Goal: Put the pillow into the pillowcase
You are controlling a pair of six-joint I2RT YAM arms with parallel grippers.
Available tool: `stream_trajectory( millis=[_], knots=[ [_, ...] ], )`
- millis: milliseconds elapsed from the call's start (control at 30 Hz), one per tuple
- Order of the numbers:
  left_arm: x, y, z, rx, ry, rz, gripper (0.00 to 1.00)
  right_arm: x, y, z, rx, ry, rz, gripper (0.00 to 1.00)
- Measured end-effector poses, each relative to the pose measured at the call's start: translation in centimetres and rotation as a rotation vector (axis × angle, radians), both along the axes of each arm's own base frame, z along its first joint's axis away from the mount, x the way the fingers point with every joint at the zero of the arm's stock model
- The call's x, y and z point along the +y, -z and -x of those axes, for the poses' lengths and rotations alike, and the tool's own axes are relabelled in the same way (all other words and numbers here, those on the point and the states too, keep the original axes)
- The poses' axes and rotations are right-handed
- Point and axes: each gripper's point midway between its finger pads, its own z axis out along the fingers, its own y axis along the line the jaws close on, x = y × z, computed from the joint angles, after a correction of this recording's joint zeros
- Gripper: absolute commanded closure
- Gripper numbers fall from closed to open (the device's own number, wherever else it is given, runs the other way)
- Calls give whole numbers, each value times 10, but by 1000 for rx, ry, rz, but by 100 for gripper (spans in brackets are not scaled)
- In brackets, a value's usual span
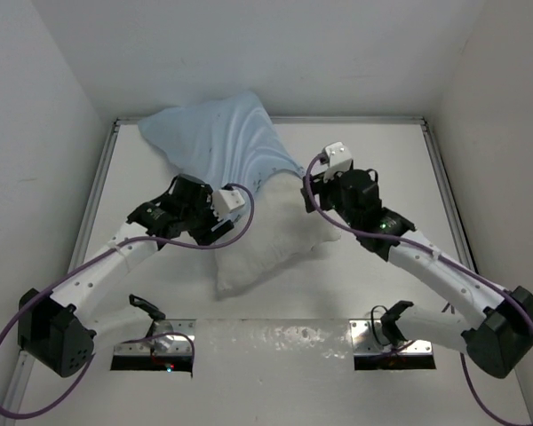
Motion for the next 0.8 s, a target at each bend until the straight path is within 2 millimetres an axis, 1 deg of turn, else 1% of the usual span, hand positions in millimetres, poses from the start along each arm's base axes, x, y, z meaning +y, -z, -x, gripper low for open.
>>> stream_trajectory(
  millis=[67, 133, 167, 233, 267, 333, 367, 400, 467, 500, 533, 567, 667, 733, 800],
  knots=[
    [4, 12, 0, 9, -10, -24, 29, -25, 14, -16, 44, 49, 10, 31],
    [5, 23, -1, 18, -16, -40, 29, -43, 27, -32, 89, 83, 12, 32],
    [5, 29, -2, 24, -17, -43, 29, -51, 34, -41, 114, 97, 9, 33],
    [5, 39, -2, 38, -15, -51, 29, -60, 50, -60, 163, 106, 15, 34],
    [6, 44, -1, 45, -14, -55, 29, -60, 57, -69, 182, 97, 21, 33],
    [7, 52, -2, 46, -19, -66, 36, -52, 77, -81, 219, 47, 32, 32],
    [9, 57, -3, 42, -29, -72, 52, -46, 88, -82, 239, 16, 35, 32],
    [11, 59, -5, 34, -46, -81, 59, -42, 99, -82, 262, -8, 38, 32],
    [17, 62, -11, 12, -80, -105, 70, -33, 117, -83, 291, -50, 40, 30],
    [20, 60, -16, -7, -100, -114, 71, -28, 125, -84, 301, -70, 38, 30],
    [21, 58, -22, -31, -124, -118, 75, -26, 131, -86, 306, -83, 37, 29],
    [23, 55, -27, -53, -143, -120, 84, -23, 136, -88, 305, -96, 33, 28],
    [27, 50, -37, -94, -201, -114, 100, -17, 144, -96, 291, -114, 19, 27],
    [30, 49, -41, -105, -229, -114, 100, -14, 144, -103, 261, -115, -3, 26],
    [33, 49, -43, -100, -249, -106, 100, -9, 141, -109, 222, -116, -38, 28]
  ],
)
